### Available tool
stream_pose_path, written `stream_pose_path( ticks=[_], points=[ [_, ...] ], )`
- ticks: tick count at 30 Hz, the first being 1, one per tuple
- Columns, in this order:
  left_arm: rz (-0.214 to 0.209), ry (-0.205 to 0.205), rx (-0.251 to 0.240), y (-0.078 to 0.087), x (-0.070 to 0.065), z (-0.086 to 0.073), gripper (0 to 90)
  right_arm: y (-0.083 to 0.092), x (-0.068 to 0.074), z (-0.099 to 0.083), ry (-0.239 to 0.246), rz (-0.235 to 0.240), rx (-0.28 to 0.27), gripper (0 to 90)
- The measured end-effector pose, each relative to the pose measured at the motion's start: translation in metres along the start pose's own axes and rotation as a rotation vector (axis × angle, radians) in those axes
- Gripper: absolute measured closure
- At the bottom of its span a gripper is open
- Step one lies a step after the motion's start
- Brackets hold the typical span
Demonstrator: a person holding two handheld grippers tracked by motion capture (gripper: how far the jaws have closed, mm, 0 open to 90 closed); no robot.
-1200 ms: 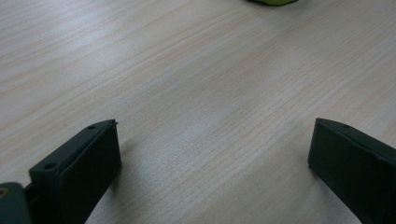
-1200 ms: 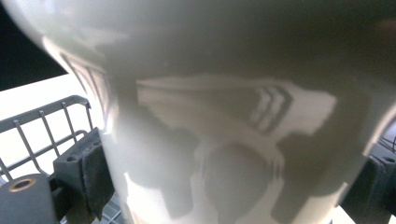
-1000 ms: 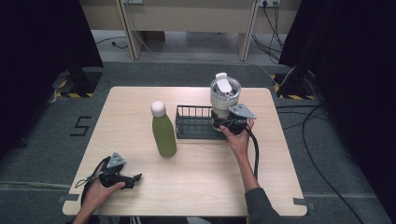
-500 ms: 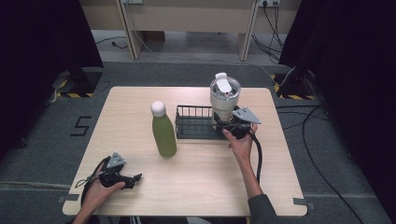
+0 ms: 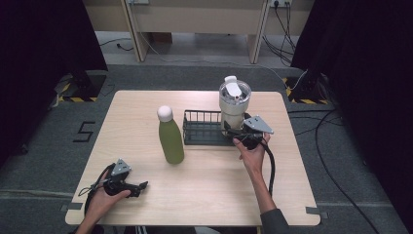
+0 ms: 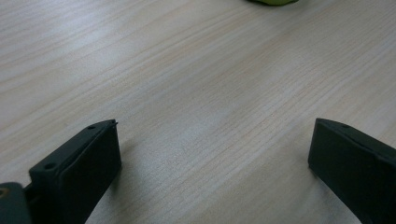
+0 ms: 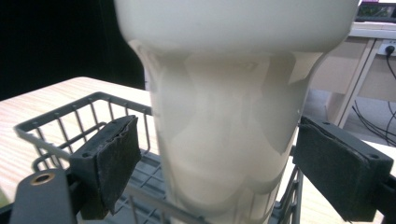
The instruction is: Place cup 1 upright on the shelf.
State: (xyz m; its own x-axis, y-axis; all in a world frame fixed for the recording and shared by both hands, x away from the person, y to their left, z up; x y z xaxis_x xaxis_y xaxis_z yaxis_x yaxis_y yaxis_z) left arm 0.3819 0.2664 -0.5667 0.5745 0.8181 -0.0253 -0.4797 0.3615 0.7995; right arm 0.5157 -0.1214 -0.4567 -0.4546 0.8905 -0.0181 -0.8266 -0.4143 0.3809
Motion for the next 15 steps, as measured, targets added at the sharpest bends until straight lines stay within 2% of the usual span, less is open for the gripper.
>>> stream_pose_path(
  ticks=[2,5,15],
  points=[
    [0.0,-0.001,0.0,0.0,0.0,0.0,1.6,0.003,0.003,0.0,-0.001,-0.002,-0.005,14.6],
    [0.0,-0.001,0.0,0.0,0.0,0.0,1.6,0.011,0.011,0.001,0.032,-0.004,-0.013,14.6],
    [0.0,0.0,0.0,0.0,0.0,0.0,1.6,0.026,0.02,-0.001,0.028,0.014,-0.021,14.7]
  ],
)
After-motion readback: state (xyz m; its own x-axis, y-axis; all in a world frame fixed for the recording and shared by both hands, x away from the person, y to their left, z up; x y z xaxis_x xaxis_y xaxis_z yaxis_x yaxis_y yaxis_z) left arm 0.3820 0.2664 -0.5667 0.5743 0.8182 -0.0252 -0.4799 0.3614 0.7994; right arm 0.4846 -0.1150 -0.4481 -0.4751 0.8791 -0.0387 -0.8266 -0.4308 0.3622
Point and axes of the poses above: each handheld gripper's, and its own axes: y roughly backward along the jaws, z roughly out of its top, x roughly to its left, the point moved 6 cm from there along -y, roughly forward along the jaws, and after that the axes turned 10 degrees about x, right-handed, at the moved point
